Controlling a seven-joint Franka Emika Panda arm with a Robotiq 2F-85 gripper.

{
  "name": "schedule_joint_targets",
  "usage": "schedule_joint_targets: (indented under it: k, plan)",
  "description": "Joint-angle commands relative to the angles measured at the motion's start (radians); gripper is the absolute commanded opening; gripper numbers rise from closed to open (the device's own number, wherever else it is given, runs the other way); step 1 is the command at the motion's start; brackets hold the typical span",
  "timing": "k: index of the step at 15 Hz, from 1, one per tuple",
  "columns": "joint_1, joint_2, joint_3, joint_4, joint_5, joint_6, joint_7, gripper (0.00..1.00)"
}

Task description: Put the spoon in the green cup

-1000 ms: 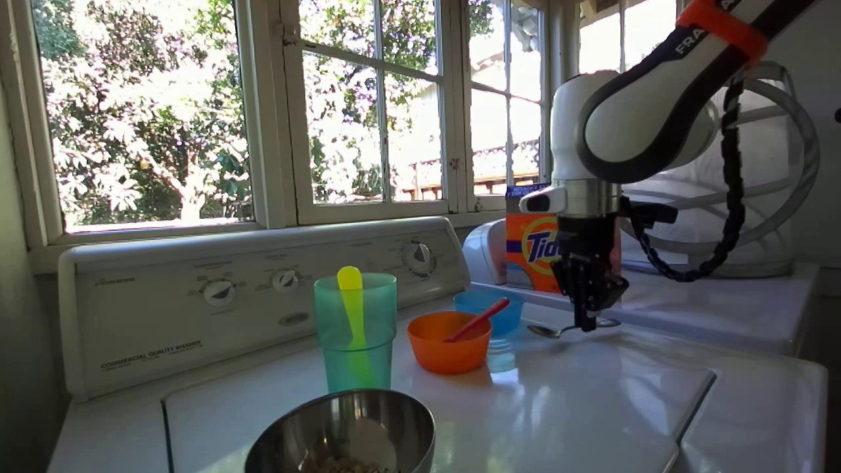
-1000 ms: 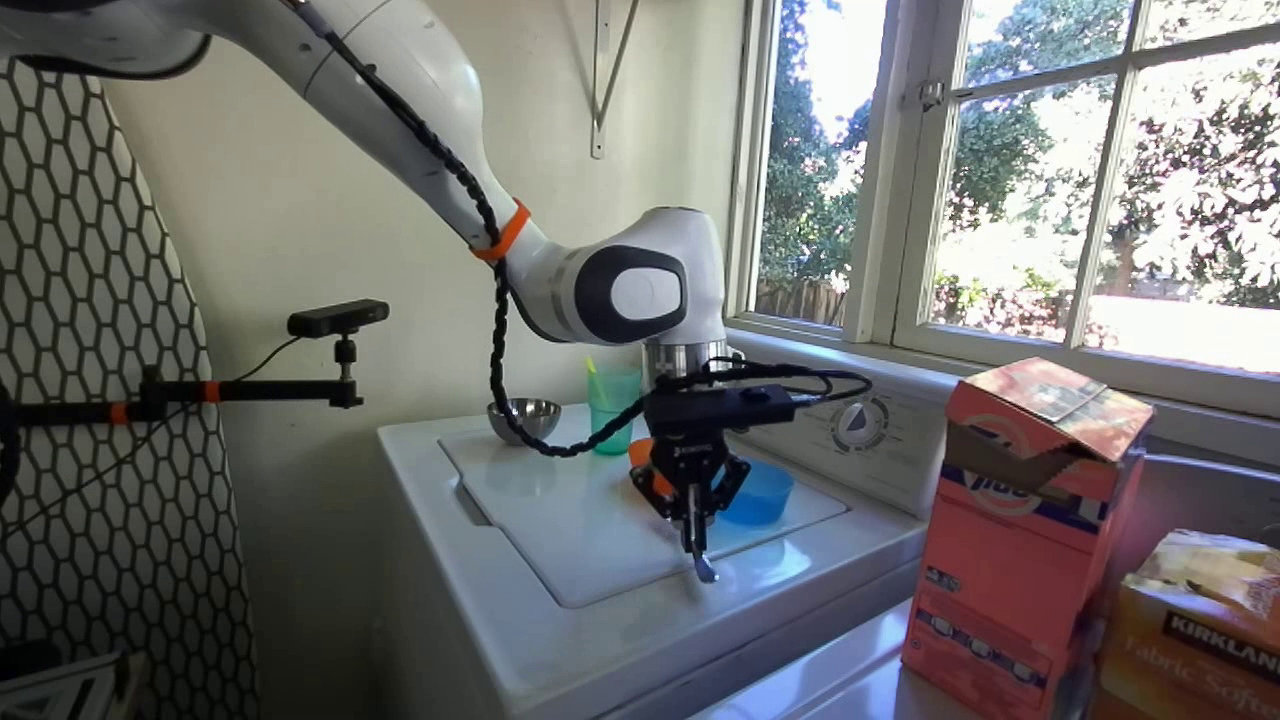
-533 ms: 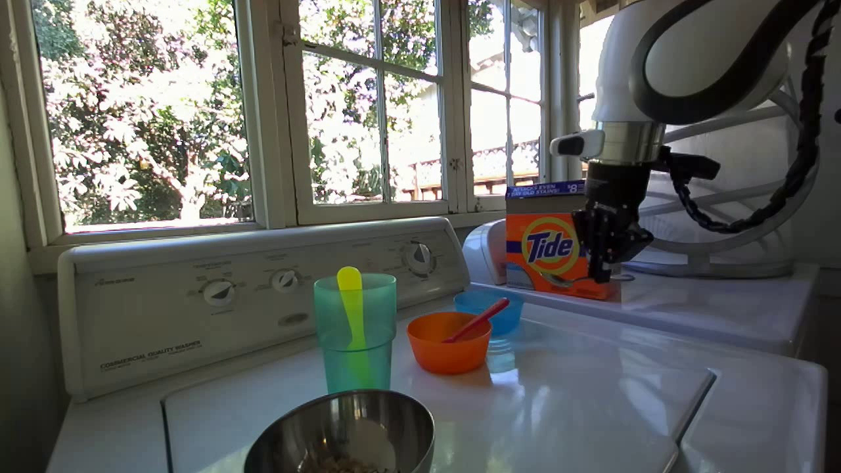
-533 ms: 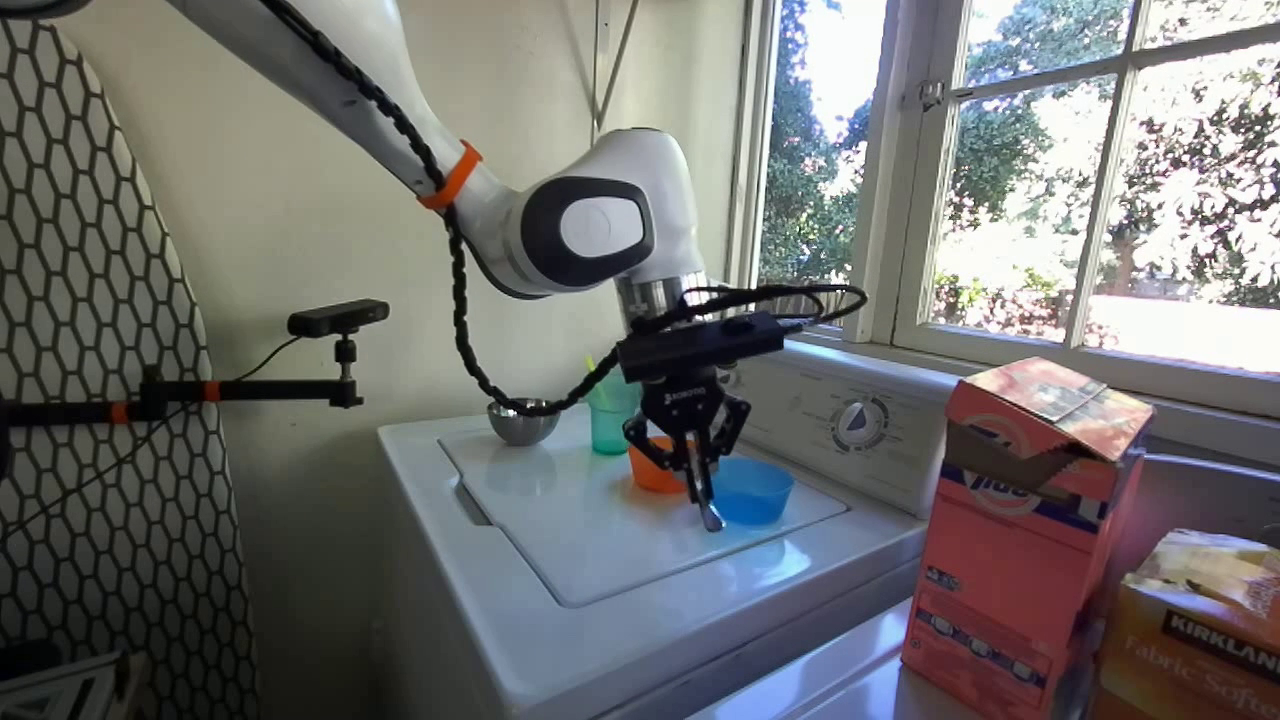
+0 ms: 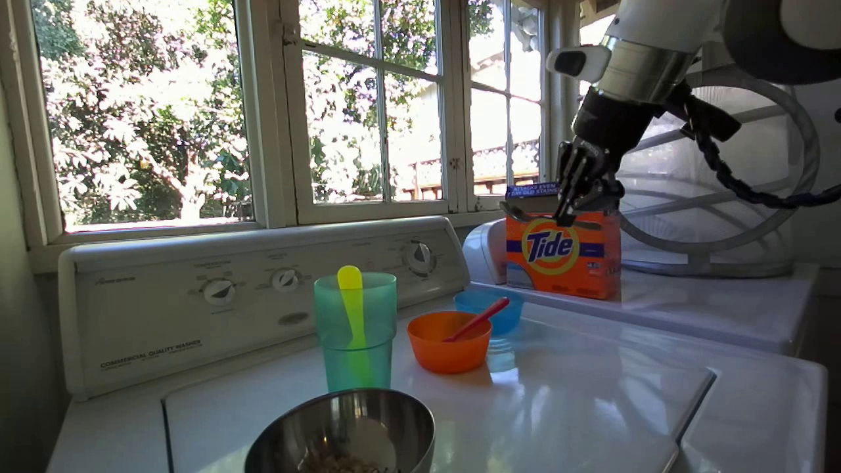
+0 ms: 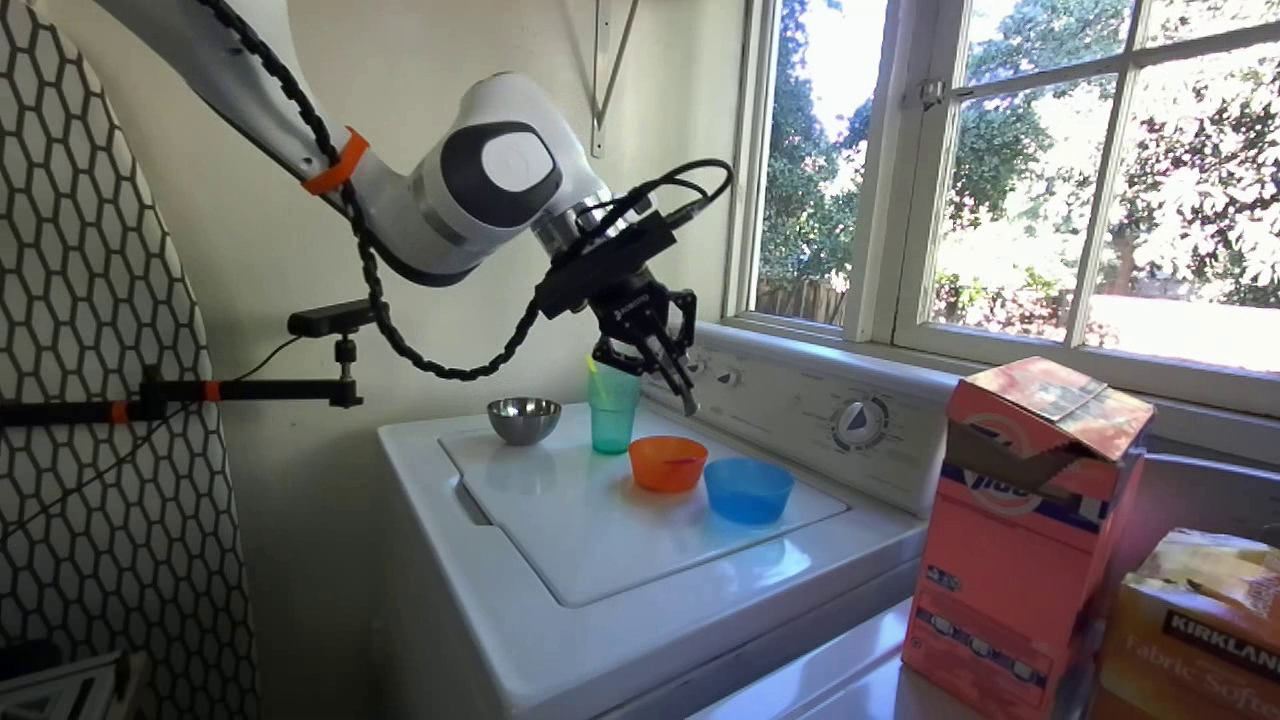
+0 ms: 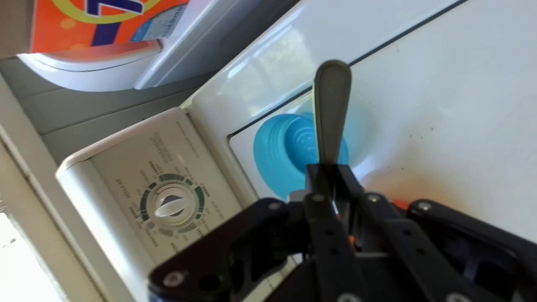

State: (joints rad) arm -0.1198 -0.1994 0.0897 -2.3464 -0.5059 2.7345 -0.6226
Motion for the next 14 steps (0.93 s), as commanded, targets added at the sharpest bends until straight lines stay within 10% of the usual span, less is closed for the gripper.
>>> schedule_joint_targets:
  k: [1,14]
  plan:
    - [-0.152,-0.128,0.15,-0.088,-0.187,0.083,0.27,0.03]
    - [-0.173,-0.168,0.262,-0.054,-0.305,0.05,0.411,0.03]
